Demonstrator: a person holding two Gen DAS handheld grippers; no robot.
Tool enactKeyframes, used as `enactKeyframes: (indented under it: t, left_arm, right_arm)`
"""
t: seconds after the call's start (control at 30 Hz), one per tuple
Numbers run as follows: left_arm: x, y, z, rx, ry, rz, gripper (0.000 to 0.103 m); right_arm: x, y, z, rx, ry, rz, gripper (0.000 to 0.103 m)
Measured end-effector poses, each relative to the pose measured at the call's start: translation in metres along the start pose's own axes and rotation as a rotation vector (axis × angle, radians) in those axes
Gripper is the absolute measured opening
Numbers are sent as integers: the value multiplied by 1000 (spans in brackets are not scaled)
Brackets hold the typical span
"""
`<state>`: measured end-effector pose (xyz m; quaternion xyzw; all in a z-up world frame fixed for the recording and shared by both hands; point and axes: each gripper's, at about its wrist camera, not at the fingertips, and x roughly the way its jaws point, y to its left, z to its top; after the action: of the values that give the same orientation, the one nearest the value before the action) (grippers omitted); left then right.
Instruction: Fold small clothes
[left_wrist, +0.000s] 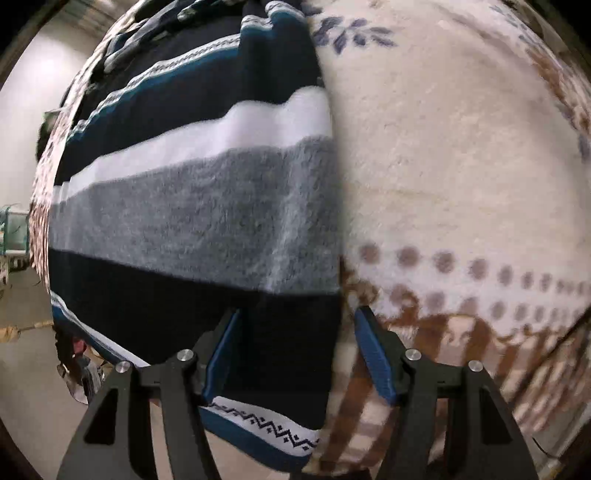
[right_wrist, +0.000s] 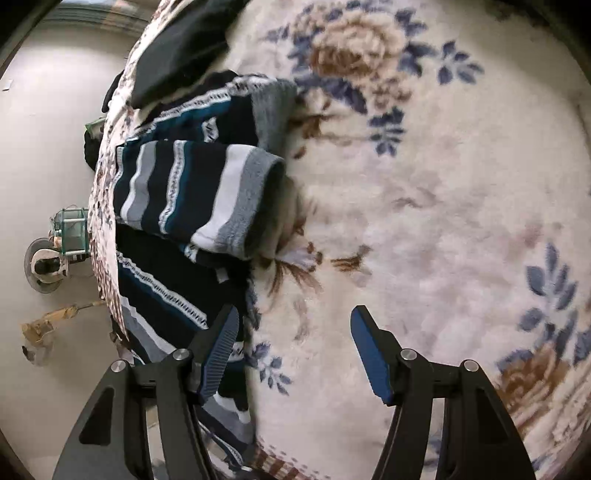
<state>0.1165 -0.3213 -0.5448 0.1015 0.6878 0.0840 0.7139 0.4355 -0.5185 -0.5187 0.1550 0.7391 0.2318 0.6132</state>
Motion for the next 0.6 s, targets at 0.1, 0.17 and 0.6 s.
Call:
enactKeyframes:
  t: [0.1,0.17,0.6]
  left_arm:
    - [1,3,2,-21,-43,-2,60]
    - [-2,6,0,-23,-79,-17,42]
    - [-9,83,11,-123,-189,6,5]
  right_arm:
    - [24,-3,23,32,-8,49,65]
    - [43,-7,44,71,-23,92,65]
    - [96,31,109,153,-162,270,23]
